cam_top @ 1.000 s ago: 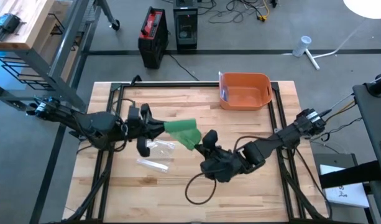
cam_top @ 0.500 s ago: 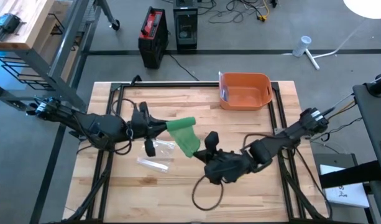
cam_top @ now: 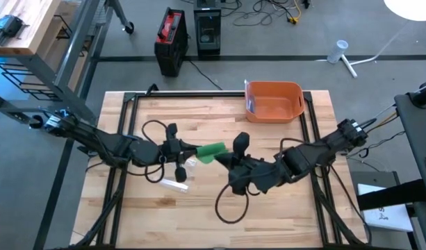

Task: Roll bandage
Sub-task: Roll the green bandage

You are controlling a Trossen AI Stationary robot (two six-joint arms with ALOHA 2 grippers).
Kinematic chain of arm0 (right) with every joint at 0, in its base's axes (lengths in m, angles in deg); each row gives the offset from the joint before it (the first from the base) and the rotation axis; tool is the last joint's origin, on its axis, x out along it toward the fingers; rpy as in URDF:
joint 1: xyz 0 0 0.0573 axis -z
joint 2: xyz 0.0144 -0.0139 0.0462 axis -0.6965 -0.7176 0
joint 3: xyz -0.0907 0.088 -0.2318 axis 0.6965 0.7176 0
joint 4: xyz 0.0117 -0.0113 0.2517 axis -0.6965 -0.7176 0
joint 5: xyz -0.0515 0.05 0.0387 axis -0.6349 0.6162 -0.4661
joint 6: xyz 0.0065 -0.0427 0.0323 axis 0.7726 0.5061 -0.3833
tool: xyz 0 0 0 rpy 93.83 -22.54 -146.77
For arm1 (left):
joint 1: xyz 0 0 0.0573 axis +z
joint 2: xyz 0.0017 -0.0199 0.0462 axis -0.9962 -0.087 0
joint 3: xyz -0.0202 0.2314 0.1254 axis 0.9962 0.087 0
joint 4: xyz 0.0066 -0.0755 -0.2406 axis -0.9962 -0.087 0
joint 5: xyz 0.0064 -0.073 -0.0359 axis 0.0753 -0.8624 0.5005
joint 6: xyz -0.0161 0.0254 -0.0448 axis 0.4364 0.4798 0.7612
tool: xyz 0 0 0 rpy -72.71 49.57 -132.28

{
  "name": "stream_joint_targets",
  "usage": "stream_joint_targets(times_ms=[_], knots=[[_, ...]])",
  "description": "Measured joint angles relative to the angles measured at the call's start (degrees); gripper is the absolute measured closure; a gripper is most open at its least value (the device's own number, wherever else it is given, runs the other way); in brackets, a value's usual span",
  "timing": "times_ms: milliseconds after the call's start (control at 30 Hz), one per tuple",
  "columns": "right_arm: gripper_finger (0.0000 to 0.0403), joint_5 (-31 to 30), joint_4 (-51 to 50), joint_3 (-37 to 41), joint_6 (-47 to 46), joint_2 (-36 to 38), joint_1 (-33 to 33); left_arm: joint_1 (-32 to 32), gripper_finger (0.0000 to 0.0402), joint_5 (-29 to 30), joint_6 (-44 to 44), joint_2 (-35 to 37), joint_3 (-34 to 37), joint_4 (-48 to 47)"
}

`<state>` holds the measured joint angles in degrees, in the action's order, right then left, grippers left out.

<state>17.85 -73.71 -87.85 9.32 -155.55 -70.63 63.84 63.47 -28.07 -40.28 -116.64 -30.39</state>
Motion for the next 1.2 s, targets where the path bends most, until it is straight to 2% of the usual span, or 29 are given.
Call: stream_joint_targets(times_ms=[233, 600, 667, 733, 867, 933, 1200], knots=[[0.0403, -0.09, -0.72, -0.28, 2.3, 0.0, 2.22, -0.08, 0.0395, -0.06, 0.04, -0.34, 0.0, -0.48], [0.0403, 0.2, -5.79, -0.17, -2.16, 0.07, 3.28, -0.22, 0.0395, -1.09, 0.08, -0.3, -0.33, -3.53], [0.0403, 3.53, -6.18, -0.15, -3.3, 0.34, 2.64, -0.22, 0.0395, 1.15, 1.32, -0.32, -0.33, -3.85], [0.0403, 9.72, -6.65, -0.17, -4.84, 0.5, 2.1, -0.21, 0.0395, 3.25, 2.43, -0.26, -0.33, -3.12], [0.0403, 18.69, -9.52, -0.12, -9.35, 0.14, 1.39, -0.2, 0.0395, 3.28, 2.66, 0.29, -0.4, -1.09], [0.0403, 20.12, -11.06, -0.12, -11.56, -0.12, 1.34, -0.22, 0.0395, 3.27, 2.84, 0.85, -0.74, -0.99], [0.0403, 19.42, -14.91, -0.03, -15.45, -1.52, 1.08, -0.22, 0.0395, 1.47, 3.16, 3.19, -2.18, 0.59]])
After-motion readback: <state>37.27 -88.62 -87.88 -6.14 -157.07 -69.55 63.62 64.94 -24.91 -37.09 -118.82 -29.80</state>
